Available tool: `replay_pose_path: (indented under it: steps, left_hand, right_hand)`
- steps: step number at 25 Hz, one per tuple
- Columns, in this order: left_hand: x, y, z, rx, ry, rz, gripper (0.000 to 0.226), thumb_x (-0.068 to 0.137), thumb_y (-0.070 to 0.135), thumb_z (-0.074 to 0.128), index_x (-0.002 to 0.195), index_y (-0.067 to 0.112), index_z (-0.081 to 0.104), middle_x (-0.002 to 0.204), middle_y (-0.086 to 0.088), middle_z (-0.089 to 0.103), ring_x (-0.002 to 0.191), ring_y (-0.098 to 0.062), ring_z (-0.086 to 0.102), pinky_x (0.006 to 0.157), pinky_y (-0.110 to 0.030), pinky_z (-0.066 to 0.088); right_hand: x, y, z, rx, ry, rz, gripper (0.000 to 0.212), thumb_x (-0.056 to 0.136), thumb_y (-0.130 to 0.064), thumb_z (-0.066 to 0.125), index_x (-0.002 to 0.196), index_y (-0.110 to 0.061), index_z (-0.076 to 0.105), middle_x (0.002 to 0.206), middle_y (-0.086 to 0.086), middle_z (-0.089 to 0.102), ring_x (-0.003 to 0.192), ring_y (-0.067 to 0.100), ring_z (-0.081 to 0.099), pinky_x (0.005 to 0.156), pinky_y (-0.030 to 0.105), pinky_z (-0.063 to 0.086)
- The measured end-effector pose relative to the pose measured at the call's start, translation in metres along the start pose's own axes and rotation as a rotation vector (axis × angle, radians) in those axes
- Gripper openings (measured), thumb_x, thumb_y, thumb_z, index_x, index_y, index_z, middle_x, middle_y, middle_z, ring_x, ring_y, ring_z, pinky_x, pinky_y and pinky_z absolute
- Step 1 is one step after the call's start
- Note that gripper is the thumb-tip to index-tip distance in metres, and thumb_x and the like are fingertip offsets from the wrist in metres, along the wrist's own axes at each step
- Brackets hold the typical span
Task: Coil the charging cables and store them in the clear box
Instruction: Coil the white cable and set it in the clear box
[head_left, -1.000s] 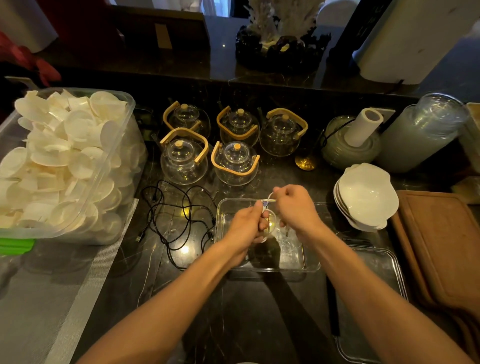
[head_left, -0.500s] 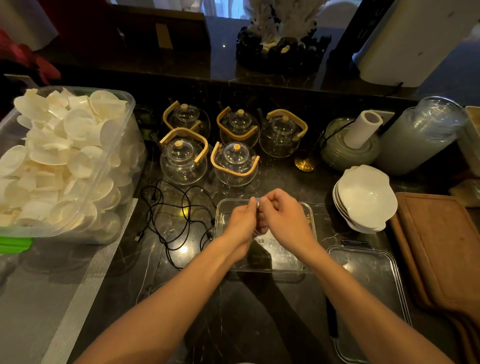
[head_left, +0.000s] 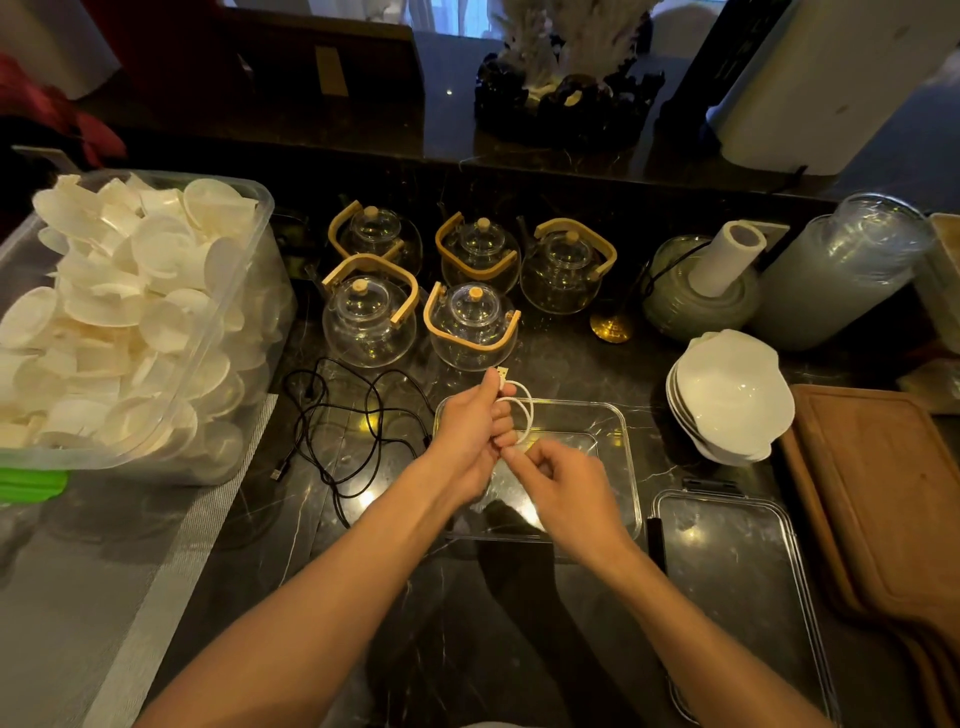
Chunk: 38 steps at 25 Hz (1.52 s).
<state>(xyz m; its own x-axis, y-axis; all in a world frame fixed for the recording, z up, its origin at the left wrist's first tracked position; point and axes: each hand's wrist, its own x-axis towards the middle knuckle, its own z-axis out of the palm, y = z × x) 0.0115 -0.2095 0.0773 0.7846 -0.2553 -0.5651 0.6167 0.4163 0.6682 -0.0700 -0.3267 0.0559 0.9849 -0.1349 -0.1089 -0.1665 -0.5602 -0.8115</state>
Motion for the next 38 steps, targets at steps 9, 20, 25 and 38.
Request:
replay_pose_path:
  steps: [9,20,25,38]
  left_hand:
    - [0.002,-0.003,-0.006,0.010,-0.103,-0.037,0.028,0.108,0.029,0.048,0.100,0.005,0.060,0.059,0.006,0.038,0.049,-0.005,0.033,0.046,-0.019,0.035]
    - [0.000,-0.022,-0.017,0.371,-0.075,0.007,0.038,0.110,0.037,0.039,0.097,0.011,0.064,0.058,0.006,0.045,0.062,-0.009,0.053,0.072,-0.028,0.043]
    - [0.000,-0.018,-0.023,0.410,-0.176,-0.017,0.044,0.107,0.046,0.040,0.079,0.017,0.058,0.057,0.005,0.039,0.059,-0.009,0.048,0.077,-0.031,0.040]
    - [0.000,-0.008,0.004,-0.243,-0.110,-0.055,0.045,0.110,0.042,0.032,0.076,0.017,0.048,0.052,0.008,0.031,0.043,-0.006,0.029,0.057,-0.023,0.028]
  right_hand:
    - [0.020,-0.012,-0.029,0.273,-0.073,0.228,0.034,0.087,-0.044,0.075,0.099,-0.017,0.058,0.061,-0.004,0.056,0.044,0.005,0.041,0.042,0.024,0.033]
    - [0.029,-0.004,-0.024,0.006,0.003,0.070,0.025,0.100,-0.032,0.060,0.081,-0.017,0.065,0.061,-0.007,0.057,0.056,0.008,0.048,0.056,0.040,0.041]
    - [0.028,-0.001,-0.022,-0.023,-0.047,0.060,0.022,0.101,-0.036,0.059,0.086,-0.020,0.064,0.063,-0.006,0.059,0.054,0.004,0.047,0.054,0.034,0.040]
    - [0.006,0.009,-0.025,1.803,-0.255,0.439,0.043,0.069,0.003,0.089,0.109,0.005,0.074,0.091,0.018,0.066,0.060,0.009,0.061,0.058,0.020,0.059]
